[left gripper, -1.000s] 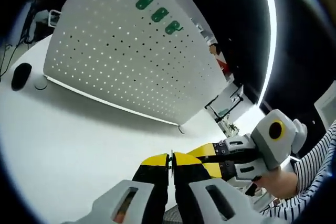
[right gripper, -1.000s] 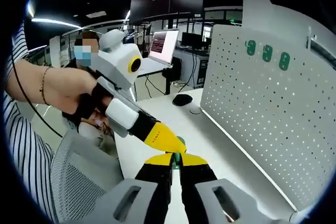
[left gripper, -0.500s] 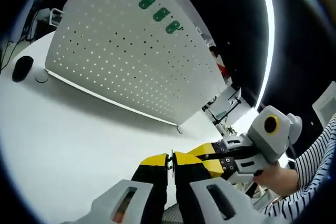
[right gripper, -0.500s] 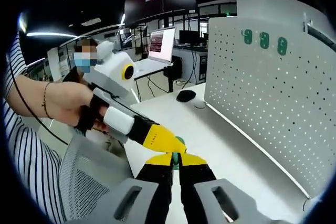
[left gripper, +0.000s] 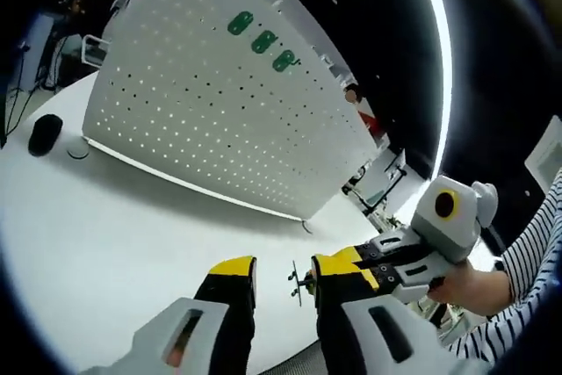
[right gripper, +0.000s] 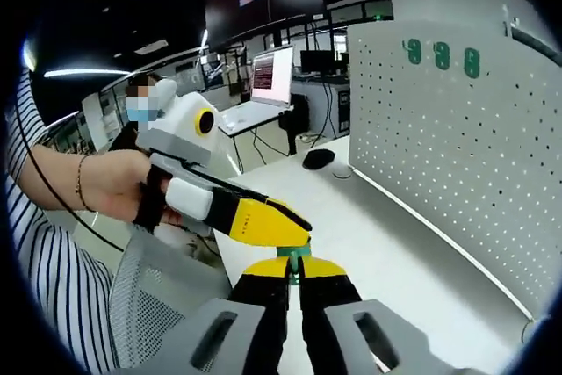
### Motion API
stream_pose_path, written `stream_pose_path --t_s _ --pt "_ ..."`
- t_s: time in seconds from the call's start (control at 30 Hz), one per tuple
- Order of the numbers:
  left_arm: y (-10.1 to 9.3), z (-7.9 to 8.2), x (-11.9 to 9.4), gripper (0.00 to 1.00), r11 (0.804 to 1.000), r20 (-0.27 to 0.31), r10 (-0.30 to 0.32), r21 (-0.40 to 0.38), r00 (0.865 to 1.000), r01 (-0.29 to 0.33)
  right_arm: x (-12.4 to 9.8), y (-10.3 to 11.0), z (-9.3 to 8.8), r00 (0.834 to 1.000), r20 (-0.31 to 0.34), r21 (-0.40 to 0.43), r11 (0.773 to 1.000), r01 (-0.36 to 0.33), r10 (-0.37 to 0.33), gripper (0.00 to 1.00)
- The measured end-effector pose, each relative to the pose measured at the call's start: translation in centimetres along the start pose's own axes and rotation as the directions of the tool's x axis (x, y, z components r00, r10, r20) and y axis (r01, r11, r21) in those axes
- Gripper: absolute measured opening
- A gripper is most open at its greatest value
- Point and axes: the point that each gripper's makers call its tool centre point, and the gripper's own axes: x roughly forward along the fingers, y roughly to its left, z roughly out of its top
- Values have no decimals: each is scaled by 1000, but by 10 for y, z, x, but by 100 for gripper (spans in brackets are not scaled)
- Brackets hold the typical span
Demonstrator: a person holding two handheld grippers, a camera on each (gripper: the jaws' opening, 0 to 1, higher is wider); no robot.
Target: Insert the hook assembly into the mounting plate slot until the hook locks in place.
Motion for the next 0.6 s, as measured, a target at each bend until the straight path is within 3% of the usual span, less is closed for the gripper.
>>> stream_pose_path --t_s 0.23,0.6 --pt "-5 6 -7 52 997 42 -17 81 999 13 -6 -10 4 998 43 52 998 39 -41 0" --pt "-19 -15 -11 77 992 36 -25 125 999 20 -17 -25 21 983 143 118 988 99 -115 0"
